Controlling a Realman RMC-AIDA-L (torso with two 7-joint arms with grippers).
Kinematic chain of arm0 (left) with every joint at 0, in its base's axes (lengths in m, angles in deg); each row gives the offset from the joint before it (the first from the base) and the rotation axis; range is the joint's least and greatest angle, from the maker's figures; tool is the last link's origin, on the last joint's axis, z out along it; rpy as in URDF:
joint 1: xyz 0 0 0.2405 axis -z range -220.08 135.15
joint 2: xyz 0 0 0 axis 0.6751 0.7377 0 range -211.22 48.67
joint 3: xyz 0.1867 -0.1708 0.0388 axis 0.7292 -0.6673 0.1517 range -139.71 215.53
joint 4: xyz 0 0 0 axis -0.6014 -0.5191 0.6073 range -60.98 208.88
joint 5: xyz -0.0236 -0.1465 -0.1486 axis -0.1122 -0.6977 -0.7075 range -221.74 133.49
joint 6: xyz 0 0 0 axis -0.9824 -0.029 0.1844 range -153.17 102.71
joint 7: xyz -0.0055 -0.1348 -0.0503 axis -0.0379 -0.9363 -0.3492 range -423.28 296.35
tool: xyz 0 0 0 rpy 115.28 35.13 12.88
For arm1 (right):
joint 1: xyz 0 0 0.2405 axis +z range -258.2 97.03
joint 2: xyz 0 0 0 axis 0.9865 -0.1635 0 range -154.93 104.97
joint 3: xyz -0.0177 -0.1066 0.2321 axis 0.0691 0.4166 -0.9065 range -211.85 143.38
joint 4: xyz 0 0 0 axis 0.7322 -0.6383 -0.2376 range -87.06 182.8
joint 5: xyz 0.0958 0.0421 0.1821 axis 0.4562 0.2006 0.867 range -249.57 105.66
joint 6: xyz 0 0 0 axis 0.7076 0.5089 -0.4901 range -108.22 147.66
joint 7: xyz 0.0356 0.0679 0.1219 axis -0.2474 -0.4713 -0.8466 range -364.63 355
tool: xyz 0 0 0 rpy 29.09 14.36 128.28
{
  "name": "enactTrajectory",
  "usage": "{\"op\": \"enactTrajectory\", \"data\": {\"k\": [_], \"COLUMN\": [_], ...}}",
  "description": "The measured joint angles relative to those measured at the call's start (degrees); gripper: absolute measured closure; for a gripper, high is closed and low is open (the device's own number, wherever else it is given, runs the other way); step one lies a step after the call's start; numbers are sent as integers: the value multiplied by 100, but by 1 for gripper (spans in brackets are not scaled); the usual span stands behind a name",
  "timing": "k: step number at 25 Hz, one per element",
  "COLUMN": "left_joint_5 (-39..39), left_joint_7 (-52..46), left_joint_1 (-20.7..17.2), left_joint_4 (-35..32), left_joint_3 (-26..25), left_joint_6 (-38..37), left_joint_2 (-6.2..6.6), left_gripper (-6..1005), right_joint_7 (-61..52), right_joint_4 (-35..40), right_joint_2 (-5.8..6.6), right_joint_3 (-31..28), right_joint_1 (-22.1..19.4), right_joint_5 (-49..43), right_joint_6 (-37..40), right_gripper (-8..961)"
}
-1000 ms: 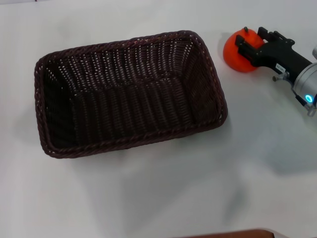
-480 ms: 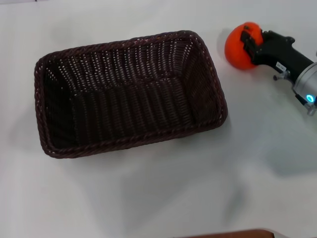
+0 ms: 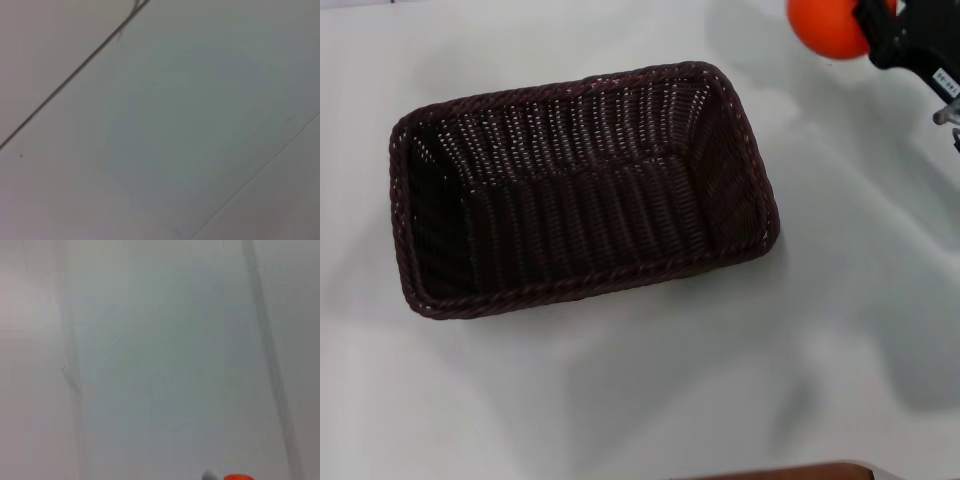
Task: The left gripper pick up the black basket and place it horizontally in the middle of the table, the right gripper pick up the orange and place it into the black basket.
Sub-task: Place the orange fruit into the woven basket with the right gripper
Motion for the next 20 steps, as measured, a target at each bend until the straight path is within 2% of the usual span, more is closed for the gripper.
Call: {"op": "enactTrajectory", "data": {"k": [4, 7, 10, 15, 20], "left_joint_5": [-334, -760, -1169, -1673, -1848], "left_joint_7": [644, 1485, 2391, 3762, 4749], "left_joint_1": [-6, -5, 12, 70, 86], "left_joint_4": [-384, -869, -1420, -2424, -3153], "left_joint_3": [-142, -196, -363, -781, -1142], "left_joint_6": [54, 156, 348, 684, 836], "left_joint_2": [-7, -5, 1, 1, -9], "left_gripper": [290, 290, 290, 290, 290], "right_joint_7": [-152, -261, -286, -387, -453], "right_joint_4": [-417, -492, -249, 412, 491], "right_joint_2": [28, 7, -1, -6, 0], "right_joint_3": [497, 810, 1065, 1148, 1211], "right_joint_1": [-69, 115, 441, 943, 1057], "right_joint_5": [-271, -669, -957, -1007, -1015], "right_joint_6": [-456, -510, -486, -509, -479], "right_gripper": [717, 742, 766, 742, 477]}}
